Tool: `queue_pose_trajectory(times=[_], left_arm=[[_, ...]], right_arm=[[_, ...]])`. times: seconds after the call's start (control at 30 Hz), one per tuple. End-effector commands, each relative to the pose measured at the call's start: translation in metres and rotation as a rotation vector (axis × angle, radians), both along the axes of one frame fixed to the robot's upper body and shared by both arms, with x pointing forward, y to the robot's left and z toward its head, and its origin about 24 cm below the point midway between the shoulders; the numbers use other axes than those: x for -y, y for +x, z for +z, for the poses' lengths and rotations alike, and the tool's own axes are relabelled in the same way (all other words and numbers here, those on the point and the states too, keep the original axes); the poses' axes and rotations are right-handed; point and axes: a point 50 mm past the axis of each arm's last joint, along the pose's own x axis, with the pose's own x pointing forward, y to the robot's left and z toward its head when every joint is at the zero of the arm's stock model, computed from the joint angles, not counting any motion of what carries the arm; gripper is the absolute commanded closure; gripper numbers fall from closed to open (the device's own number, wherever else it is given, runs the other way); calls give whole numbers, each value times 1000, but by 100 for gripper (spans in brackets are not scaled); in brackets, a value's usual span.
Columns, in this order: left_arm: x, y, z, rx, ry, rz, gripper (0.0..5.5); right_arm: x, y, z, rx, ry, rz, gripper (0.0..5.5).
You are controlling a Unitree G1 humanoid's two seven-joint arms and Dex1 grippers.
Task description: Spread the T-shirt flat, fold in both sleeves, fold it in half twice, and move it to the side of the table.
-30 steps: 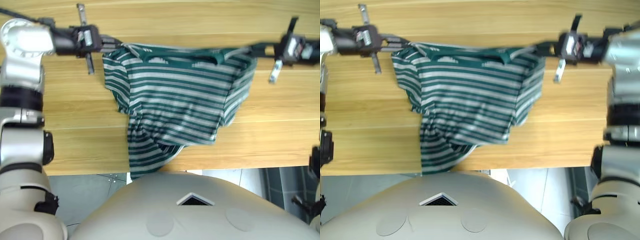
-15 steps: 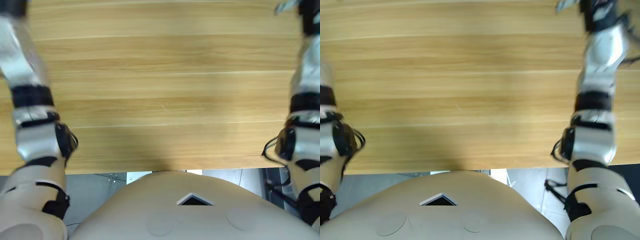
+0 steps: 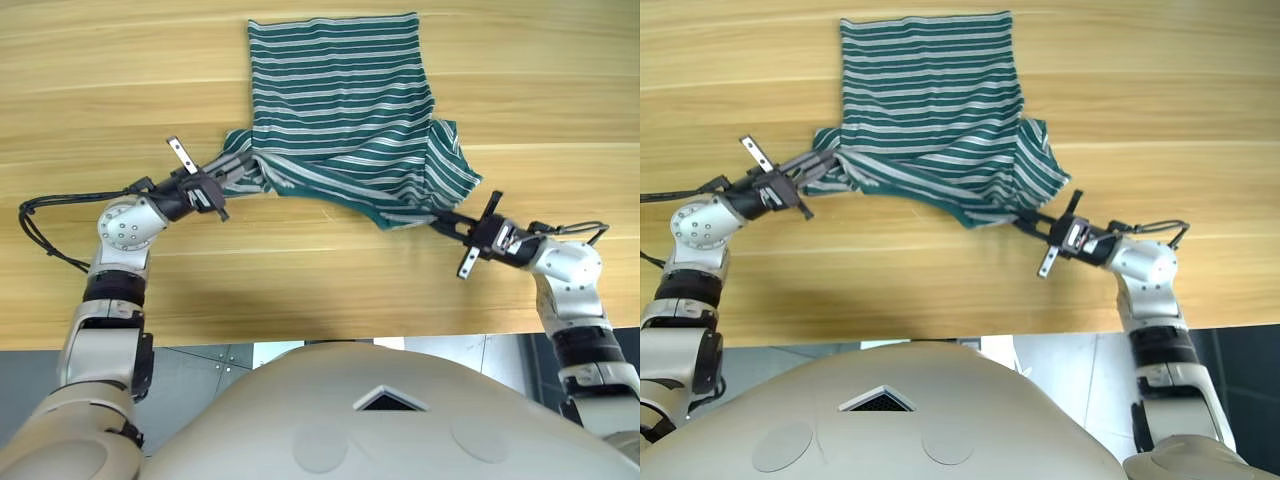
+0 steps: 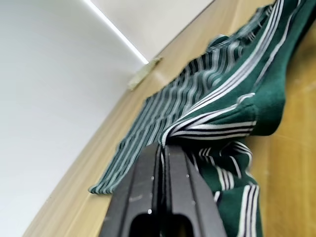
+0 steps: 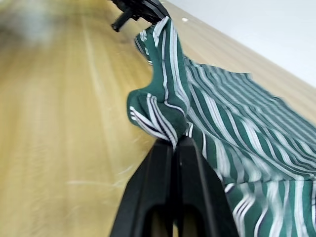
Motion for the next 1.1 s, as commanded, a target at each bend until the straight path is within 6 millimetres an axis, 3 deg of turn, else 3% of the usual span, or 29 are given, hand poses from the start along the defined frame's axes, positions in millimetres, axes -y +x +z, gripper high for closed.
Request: queue_pose_trajectory(times=[0.03,0.13,0.33,0.5,0.6,0.67,0.73,0.8,0.87,1.0,1.1], left_arm=[[-5,-28,0,-115,100,-145,546],[-3,-53,6,-215,134,-292,481],[-7,-65,2,-343,255,-374,403],[-15,-67,4,-371,271,-341,334],[-18,-69,11,-400,189,-332,287],[-16,-70,27,-395,61,-346,261],[-16,-61,53,-319,-128,-329,220],[-23,-44,74,-238,-286,-285,217],[-33,-30,84,-188,-389,-229,217],[-45,-7,85,-137,-493,-127,217],[-52,10,78,-131,-520,-50,168]], right_arm=[[7,-8,6,-39,-58,59,550],[16,-9,9,-59,-136,74,503],[28,-6,8,-107,-302,98,415],[26,-20,-4,-171,-390,167,339],[29,-24,-14,-197,-415,139,292],[35,-24,-3,-154,-363,84,265],[41,-17,27,-49,-217,7,226],[48,-14,54,48,-69,-43,188],[56,-7,68,96,13,-96,152],[71,7,67,104,47,-201,92],[72,24,59,106,39,-287,38]])
